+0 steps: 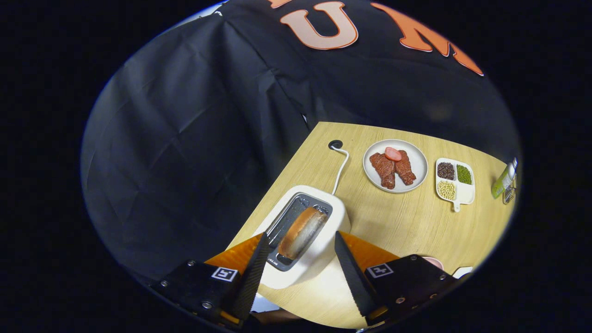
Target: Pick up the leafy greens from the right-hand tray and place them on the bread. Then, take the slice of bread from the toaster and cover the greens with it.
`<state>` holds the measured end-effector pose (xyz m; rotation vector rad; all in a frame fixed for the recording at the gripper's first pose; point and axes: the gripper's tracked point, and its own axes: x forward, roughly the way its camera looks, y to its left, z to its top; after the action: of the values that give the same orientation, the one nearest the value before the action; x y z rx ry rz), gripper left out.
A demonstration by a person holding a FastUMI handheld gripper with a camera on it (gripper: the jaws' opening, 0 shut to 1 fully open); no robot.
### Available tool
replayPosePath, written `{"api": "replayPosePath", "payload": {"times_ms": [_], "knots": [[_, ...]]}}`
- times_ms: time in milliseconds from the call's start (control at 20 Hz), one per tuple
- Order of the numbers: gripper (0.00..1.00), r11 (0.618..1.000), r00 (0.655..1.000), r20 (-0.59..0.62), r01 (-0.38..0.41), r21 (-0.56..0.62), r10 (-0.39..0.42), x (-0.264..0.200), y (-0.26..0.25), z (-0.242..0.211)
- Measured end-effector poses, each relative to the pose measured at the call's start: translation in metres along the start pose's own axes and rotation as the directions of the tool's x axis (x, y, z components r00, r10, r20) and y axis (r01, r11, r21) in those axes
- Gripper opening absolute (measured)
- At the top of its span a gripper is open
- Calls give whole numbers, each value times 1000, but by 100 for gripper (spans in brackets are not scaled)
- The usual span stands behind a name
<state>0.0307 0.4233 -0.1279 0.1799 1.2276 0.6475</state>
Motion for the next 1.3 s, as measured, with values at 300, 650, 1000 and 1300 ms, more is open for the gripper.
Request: {"api": "replayPosePath", "payload": {"times_ms": [300, 650, 1000, 1300], "knots": [[76, 999, 998, -67, 18, -31, -20, 29, 16, -2], [54, 992, 988, -81, 128, -10, -129, 50, -4, -6], [28, 994, 990, -98, 102, 50, -97, 52, 0, -13], [11, 993, 999, -49, 27, 115, -21, 31, -3, -11]]}}
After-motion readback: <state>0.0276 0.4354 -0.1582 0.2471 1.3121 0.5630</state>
